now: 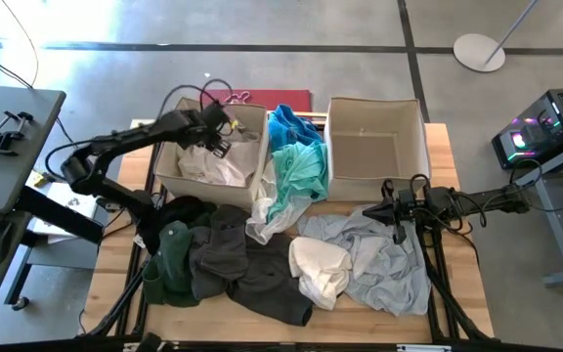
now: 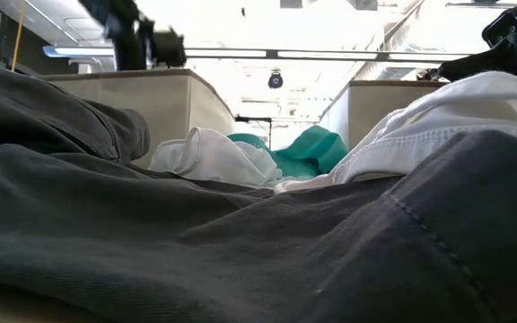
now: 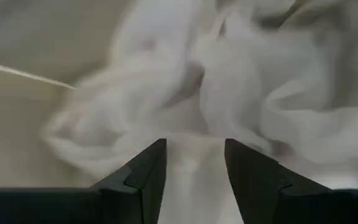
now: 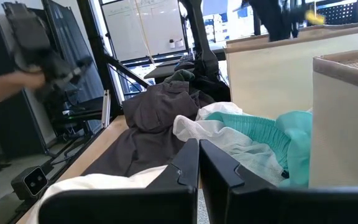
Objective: Sort clothes
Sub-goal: Put the white shirt into the left laundry organizer, then put the white boxer into the left laundry organizer
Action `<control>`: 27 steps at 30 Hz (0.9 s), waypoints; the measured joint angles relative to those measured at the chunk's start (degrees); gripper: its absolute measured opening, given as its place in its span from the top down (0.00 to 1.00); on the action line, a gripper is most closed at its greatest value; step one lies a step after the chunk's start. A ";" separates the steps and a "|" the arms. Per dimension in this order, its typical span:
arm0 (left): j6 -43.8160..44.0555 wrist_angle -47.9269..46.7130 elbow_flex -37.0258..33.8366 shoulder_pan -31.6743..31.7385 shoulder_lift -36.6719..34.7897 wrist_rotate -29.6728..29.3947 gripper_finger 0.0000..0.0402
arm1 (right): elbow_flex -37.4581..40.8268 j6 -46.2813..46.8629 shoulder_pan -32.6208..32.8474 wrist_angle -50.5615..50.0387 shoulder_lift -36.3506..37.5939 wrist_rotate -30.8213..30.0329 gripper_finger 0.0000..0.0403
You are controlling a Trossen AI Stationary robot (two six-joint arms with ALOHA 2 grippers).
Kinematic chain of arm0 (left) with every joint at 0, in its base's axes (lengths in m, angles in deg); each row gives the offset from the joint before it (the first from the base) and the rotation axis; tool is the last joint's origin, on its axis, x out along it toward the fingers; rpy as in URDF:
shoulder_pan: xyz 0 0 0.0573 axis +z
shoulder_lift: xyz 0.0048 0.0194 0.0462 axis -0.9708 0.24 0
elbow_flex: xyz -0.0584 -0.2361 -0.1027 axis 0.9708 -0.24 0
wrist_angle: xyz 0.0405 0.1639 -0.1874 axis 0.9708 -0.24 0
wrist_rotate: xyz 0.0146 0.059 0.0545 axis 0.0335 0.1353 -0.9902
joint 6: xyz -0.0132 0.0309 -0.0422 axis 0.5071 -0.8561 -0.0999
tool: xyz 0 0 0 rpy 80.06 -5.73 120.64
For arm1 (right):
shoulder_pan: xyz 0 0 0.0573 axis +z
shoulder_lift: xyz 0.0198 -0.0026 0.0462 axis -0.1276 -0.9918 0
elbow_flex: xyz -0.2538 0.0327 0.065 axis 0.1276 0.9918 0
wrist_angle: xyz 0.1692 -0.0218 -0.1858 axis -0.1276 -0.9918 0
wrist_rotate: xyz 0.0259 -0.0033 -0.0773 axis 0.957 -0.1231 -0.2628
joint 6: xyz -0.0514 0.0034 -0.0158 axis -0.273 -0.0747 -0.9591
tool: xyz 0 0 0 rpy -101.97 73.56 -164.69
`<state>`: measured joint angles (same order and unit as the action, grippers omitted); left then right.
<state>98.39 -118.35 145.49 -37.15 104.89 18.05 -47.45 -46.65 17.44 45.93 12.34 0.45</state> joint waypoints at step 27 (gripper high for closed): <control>5.40 -8.78 22.91 -11.98 -12.22 5.70 0.71 | 0.00 -0.02 0.00 0.01 0.01 0.00 1.00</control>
<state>103.78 -127.13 168.40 -49.13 92.67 23.75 -47.45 -46.67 17.44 45.94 12.35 0.45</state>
